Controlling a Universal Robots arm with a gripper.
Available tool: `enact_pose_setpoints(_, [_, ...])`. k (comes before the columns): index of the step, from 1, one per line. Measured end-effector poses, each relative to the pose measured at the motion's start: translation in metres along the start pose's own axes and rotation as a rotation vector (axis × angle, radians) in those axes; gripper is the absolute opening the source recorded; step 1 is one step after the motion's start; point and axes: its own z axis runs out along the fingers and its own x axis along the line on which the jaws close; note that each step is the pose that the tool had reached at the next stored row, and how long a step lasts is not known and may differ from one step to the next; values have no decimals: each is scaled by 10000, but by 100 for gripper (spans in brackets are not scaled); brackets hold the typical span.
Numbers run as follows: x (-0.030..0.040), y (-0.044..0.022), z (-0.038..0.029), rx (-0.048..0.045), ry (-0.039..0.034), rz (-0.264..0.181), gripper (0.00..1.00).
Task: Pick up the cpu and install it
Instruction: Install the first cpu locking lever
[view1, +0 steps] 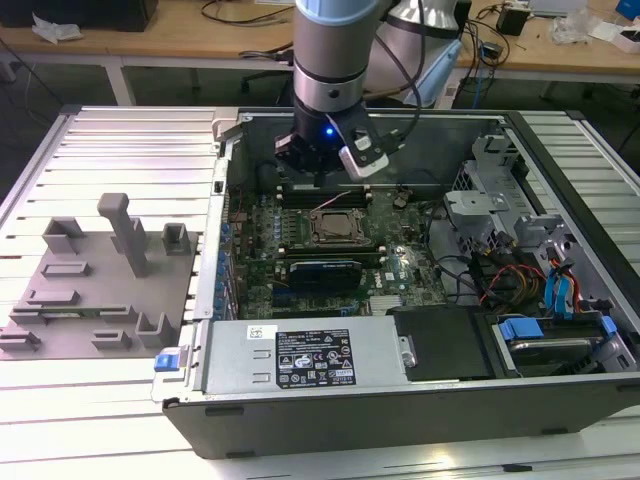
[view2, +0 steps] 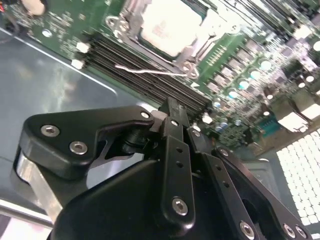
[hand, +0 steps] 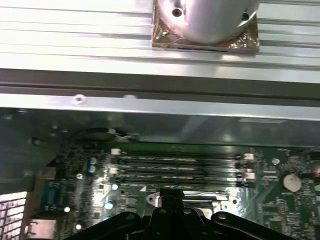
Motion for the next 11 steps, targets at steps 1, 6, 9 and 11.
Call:
enact_pose_setpoints(1, [-22, -1, 0, 1, -1, 6, 11])
enact_pose_setpoints(6, [-31, -1, 1, 0, -4, 14, 11])
enact_pose_setpoints(9, [-46, -6, 17, 0, -5, 22, 11])
enact_pose_setpoints(11, [-58, -12, 37, 1, -9, 35, 11])
